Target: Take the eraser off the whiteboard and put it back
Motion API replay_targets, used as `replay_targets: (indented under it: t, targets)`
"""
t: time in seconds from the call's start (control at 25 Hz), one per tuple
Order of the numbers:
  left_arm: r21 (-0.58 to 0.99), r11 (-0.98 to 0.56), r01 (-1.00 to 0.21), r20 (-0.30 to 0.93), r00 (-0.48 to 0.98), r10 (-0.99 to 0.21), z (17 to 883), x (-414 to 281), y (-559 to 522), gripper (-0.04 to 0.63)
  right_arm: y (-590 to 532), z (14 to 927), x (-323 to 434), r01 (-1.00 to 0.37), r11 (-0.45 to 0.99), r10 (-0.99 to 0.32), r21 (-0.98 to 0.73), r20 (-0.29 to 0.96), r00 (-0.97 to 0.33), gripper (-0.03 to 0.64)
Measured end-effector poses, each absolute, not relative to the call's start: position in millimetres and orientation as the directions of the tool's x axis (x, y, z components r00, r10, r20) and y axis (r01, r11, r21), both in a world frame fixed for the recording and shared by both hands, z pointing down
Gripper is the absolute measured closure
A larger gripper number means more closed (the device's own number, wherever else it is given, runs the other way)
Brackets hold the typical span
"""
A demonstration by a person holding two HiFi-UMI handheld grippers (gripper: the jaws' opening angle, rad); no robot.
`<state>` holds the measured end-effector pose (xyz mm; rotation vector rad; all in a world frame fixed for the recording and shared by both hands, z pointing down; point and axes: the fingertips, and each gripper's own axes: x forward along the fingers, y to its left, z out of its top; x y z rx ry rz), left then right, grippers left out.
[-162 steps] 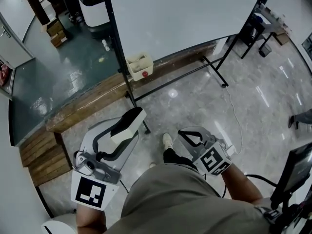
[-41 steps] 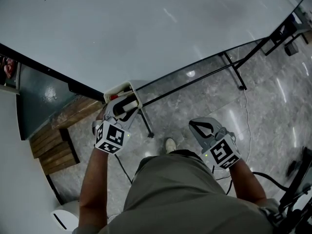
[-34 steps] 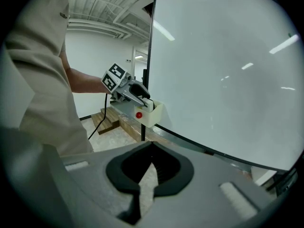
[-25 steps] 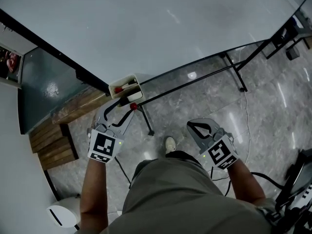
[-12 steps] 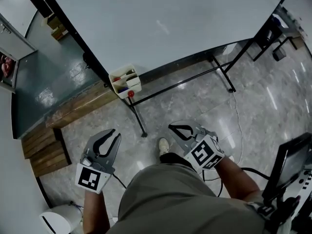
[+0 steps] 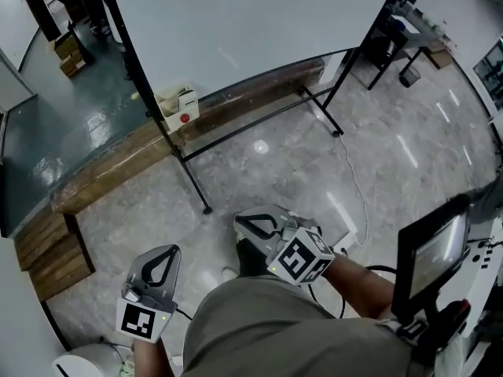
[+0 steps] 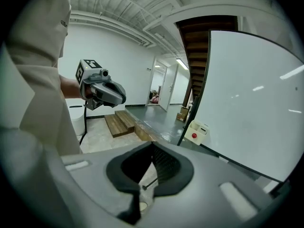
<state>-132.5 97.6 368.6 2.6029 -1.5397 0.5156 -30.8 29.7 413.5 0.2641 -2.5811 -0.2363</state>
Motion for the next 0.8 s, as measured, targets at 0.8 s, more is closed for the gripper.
replay_targets:
  t: [0.8]
  targets:
    - [-0.107,-0.428,-0.897,0.28,0.386,-0.879,354,82,206,0.589,161,365,186,-0.104,0.958,-0.214,0.269,0.424,-0.88,0.614]
